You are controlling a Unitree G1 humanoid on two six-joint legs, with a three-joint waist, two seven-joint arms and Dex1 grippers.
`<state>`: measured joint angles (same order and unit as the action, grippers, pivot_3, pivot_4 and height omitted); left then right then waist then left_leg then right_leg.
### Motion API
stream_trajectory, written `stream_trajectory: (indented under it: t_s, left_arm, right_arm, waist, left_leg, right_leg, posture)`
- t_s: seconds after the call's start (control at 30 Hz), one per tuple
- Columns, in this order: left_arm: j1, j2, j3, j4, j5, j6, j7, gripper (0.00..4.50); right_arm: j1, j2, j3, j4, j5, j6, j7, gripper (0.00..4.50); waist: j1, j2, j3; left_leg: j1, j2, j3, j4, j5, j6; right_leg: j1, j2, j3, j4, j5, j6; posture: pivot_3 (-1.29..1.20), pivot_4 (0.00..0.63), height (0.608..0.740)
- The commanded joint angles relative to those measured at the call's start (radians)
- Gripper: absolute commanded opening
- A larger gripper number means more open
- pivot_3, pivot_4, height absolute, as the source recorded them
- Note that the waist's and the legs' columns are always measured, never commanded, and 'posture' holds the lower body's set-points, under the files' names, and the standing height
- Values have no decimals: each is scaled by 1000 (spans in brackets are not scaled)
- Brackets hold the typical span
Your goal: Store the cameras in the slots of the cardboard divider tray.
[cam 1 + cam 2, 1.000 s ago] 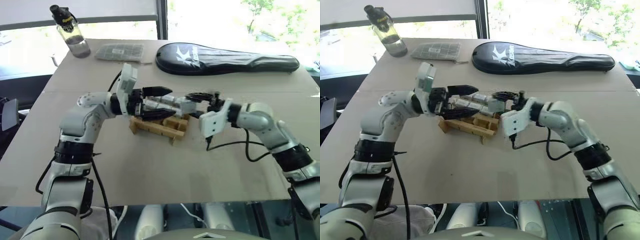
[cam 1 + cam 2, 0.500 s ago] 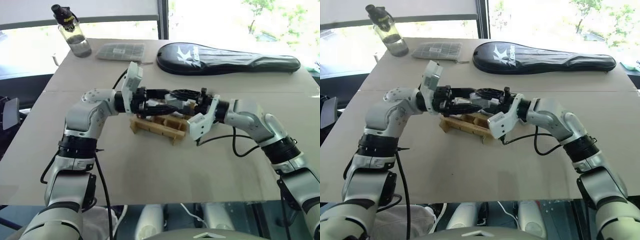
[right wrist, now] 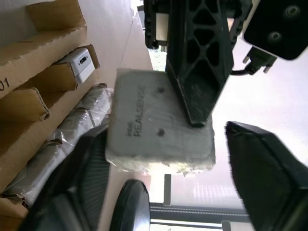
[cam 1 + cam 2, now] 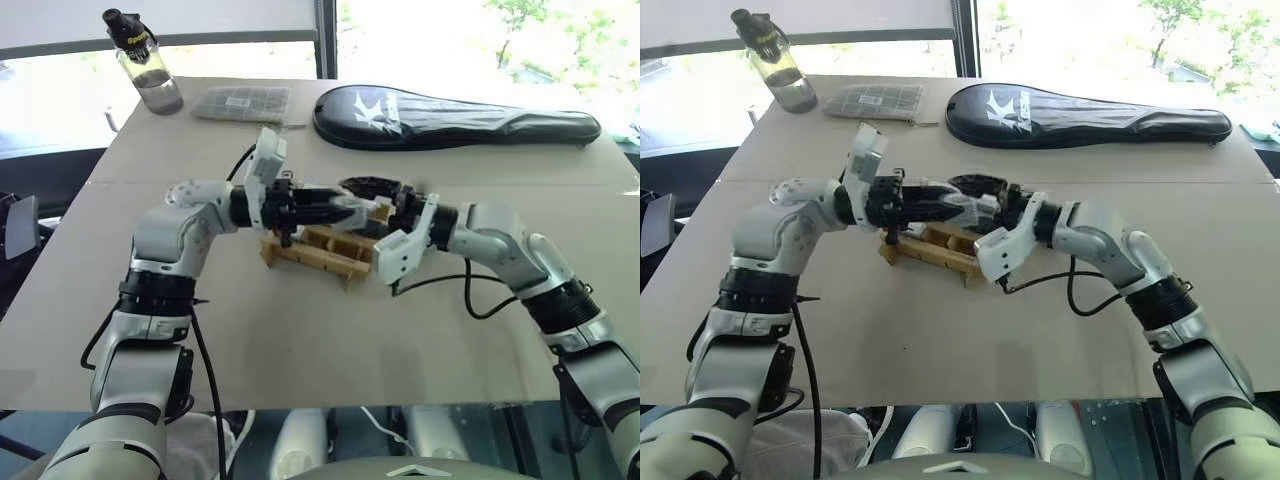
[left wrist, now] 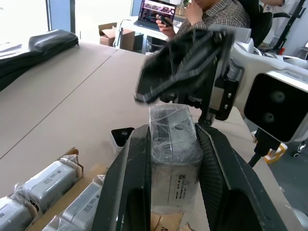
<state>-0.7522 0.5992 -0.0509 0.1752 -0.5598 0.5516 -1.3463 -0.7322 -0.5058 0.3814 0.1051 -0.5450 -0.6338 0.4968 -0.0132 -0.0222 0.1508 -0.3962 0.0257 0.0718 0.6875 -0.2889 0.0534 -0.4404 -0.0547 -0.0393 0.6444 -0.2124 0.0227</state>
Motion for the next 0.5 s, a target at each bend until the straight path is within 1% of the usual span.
stream_trajectory:
  t_s: [0.03, 0.13, 0.17, 0.23, 0.27, 0.33, 0.4, 0.5]
  left_arm:
    - [-47, 12, 11, 25, 17, -51, -36, 753]
    - [-79, 20, 9, 100, 59, -139, -89, 753]
    - [-95, 17, 13, 148, 76, -189, -107, 753]
    - [-123, 11, 22, 237, 98, -279, -150, 753]
    - [-141, 13, 24, 288, 101, -309, -191, 753]
    - [-181, 29, 3, 391, 90, -357, -254, 753]
    - [-214, 41, -32, 470, 69, -402, -268, 753]
    - [-248, 57, -99, 546, 28, -458, -268, 753]
  right_arm:
    - [14, -4, -39, -41, 68, 35, 17, 4423]
    - [85, -27, -83, -92, 185, 95, 58, 4423]
    - [133, -32, -107, -133, 280, 159, 98, 4423]
    - [234, -23, -157, -239, 494, 340, 161, 4423]
    - [294, -21, -183, -312, 621, 471, 185, 4423]
    - [396, -37, -233, -455, 827, 678, 206, 4423]
    - [465, -59, -279, -561, 962, 822, 207, 4423]
    - [551, -102, -341, -675, 1109, 968, 206, 4423]
  waist:
    - [1, 0, 0]
    - [5, 0, 0]
    - [5, 0, 0]
    - [6, 0, 0]
    - [8, 0, 0]
    - [9, 0, 0]
    - [7, 0, 0]
    - [6, 0, 0]
  left_leg:
    - [0, 0, 0, 0, 0, 0]
    - [0, 0, -1, 0, 0, 0]
    - [0, 0, -1, 0, 0, 0]
    - [0, -1, 0, 0, 0, 0]
    - [0, -1, -1, 0, 0, 0]
    - [0, 0, -1, 0, 0, 0]
    - [-1, 0, -1, 0, 0, 0]
    - [0, 0, -1, 0, 0, 0]
  right_leg:
    - [0, 0, 0, 0, 0, 0]
    - [0, 0, -1, 0, 0, 0]
    - [1, 0, -2, -1, 0, 0]
    - [1, 0, -1, -1, 0, 0]
    - [1, 0, -1, -1, 0, 0]
    - [1, 0, -2, -1, 0, 0]
    - [1, 0, -3, -1, 0, 0]
    - [1, 0, -1, -1, 0, 0]
  posture:
    - [0, 150, 740]
    - [0, 150, 740]
    - [0, 150, 740]
    - [0, 150, 740]
    - [0, 150, 740]
    - [0, 150, 740]
    - [0, 150, 740]
    - [0, 150, 740]
